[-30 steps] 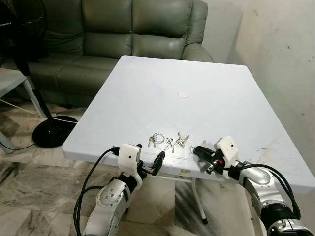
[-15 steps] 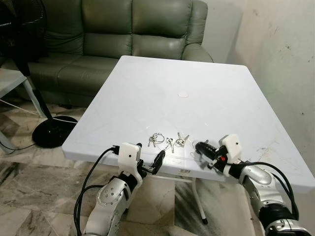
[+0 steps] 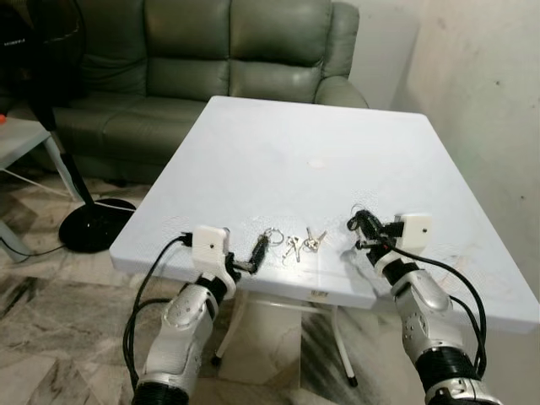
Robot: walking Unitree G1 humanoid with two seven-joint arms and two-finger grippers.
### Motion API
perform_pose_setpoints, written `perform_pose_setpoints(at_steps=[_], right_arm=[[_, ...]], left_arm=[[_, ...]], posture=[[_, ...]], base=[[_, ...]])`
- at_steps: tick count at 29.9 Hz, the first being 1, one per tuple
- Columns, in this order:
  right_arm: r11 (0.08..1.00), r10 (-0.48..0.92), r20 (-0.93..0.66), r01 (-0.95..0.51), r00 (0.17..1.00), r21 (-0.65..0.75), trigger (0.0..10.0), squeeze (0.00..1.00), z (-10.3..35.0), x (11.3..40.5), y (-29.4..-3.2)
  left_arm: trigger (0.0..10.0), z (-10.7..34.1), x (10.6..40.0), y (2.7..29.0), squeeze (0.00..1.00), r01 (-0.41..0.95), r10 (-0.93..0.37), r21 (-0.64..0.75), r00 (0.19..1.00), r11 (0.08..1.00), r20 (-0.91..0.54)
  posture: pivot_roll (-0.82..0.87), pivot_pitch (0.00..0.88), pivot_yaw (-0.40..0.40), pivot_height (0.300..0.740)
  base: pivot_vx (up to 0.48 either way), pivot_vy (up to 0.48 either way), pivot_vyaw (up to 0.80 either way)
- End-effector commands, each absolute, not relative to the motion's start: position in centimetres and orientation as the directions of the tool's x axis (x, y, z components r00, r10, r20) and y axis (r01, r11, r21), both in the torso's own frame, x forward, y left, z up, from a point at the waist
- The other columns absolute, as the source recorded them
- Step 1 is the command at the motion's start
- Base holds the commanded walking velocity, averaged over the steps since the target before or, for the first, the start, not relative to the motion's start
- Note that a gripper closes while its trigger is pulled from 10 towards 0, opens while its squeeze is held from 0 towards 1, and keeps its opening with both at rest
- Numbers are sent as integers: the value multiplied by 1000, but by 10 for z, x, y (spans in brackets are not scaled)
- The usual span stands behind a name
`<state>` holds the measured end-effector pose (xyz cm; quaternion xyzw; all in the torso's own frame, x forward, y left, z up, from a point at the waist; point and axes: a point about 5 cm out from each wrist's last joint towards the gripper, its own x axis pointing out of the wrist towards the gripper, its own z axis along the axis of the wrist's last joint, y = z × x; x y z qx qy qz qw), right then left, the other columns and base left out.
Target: Hang keys on a hook
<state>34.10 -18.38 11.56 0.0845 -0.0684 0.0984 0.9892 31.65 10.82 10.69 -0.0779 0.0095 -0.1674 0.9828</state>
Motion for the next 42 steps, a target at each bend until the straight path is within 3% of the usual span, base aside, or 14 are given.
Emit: perform_pose_setpoints(at_steps=[1,5,6,10,17,33,42], right_arm=[[979,131,212,-160,968,128,0,0,127,340,-187],[996,66,279,-79,958,36,0,0,143,334,-182],[996,74,279,-84,957,21,10000,0,144,333,-178],[996,92,297,-86,951,-34,10000,0,146,325,-166],[997,68,311,-78,948,19,10000,0,148,314,-158],[1000,28,204,-25,979,-17,10000,0,139,293,-164],[999,35,189,-29,981,-34,10000,0,146,300,-171]], left_arm=[[10000,111,323,113,0,297,-297,-155,955,942,23],[10000,125,338,127,0,230,-221,-145,972,962,72],[10000,129,340,129,0,224,-214,-149,973,963,83],[10000,139,345,133,0,217,-196,-174,972,961,130],[10000,146,346,134,0,241,-209,-192,962,951,173],[10000,135,327,143,0,257,-222,-269,963,928,156],[10000,146,332,149,0,282,-248,-232,955,931,164]], posture=[[7,0,-52,740],[-3,0,-47,740],[-8,0,-44,740],[-18,0,-40,740],[-22,0,-36,740],[-23,0,-25,740],[-16,0,-23,740]], base=[[0,0,0],[0,0,0],[0,0,0],[0,0,0],[0,0,0],[0,0,0],[0,0,-688]])
